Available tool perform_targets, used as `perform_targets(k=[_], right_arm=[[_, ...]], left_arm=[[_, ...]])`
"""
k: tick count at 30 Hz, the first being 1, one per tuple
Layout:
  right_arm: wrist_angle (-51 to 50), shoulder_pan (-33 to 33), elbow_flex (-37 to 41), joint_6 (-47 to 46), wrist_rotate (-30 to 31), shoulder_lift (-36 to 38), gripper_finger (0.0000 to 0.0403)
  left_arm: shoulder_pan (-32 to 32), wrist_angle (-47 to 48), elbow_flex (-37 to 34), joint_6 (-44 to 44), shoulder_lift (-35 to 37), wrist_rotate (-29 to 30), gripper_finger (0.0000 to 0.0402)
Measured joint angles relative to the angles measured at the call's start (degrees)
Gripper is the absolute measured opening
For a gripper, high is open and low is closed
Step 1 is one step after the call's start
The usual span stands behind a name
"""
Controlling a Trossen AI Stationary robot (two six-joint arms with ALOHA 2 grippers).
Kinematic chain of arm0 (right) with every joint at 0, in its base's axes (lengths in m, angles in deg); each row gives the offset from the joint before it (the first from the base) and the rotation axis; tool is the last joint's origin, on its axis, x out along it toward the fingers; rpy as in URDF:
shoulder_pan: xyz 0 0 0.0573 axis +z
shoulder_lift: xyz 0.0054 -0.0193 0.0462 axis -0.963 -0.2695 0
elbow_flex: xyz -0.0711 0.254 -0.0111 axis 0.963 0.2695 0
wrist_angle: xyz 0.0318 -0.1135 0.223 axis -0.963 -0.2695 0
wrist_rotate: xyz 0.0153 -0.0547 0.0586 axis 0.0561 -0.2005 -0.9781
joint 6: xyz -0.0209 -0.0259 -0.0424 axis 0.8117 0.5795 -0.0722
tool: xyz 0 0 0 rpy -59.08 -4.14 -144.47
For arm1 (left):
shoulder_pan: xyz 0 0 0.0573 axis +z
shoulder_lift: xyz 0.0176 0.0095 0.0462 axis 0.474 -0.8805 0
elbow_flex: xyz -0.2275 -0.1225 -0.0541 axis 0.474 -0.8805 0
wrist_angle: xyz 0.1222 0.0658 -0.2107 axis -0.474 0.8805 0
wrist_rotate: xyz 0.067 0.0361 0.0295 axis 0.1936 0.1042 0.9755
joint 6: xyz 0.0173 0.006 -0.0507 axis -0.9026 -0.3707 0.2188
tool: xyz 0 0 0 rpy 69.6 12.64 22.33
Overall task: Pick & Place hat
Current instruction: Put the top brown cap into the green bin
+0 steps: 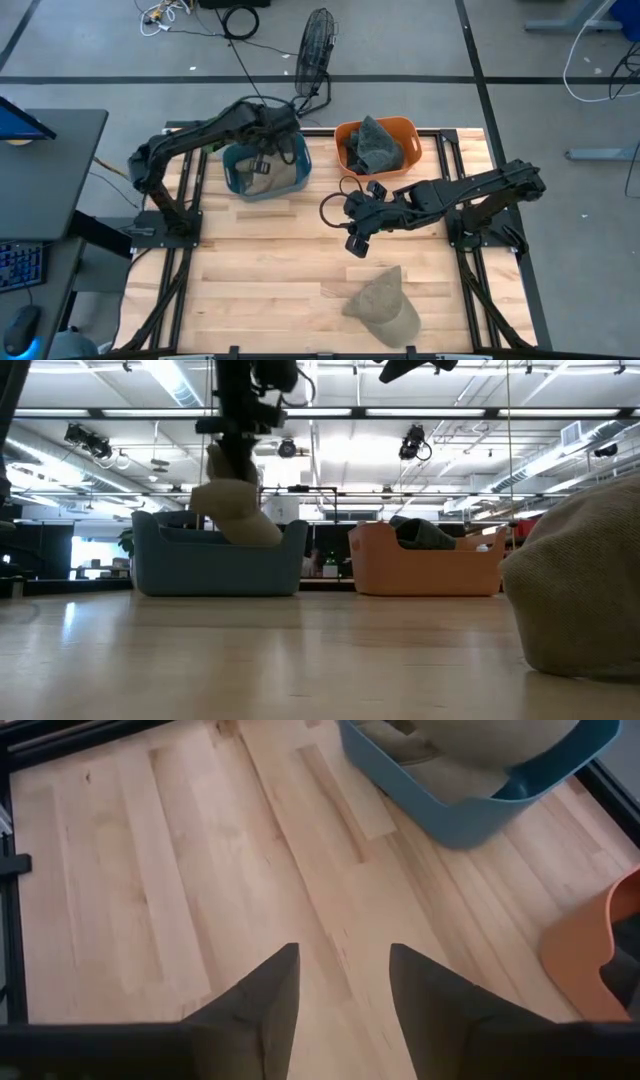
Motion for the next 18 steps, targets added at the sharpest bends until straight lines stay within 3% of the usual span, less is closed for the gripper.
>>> perform_targets(k=[8,18], right_arm=[[0.0,0.0,0.0,0.0,0.0,0.0,0.0159],[0.0,0.0,0.0,0.0,0.0,0.0,0.0159]], left_arm=[[1.0,-4.2,0.0,0.9,-4.7,-2.1,0.0010],[3.7,-1.5,0.0,14.0,-9.9,-3.7,0.0074]])
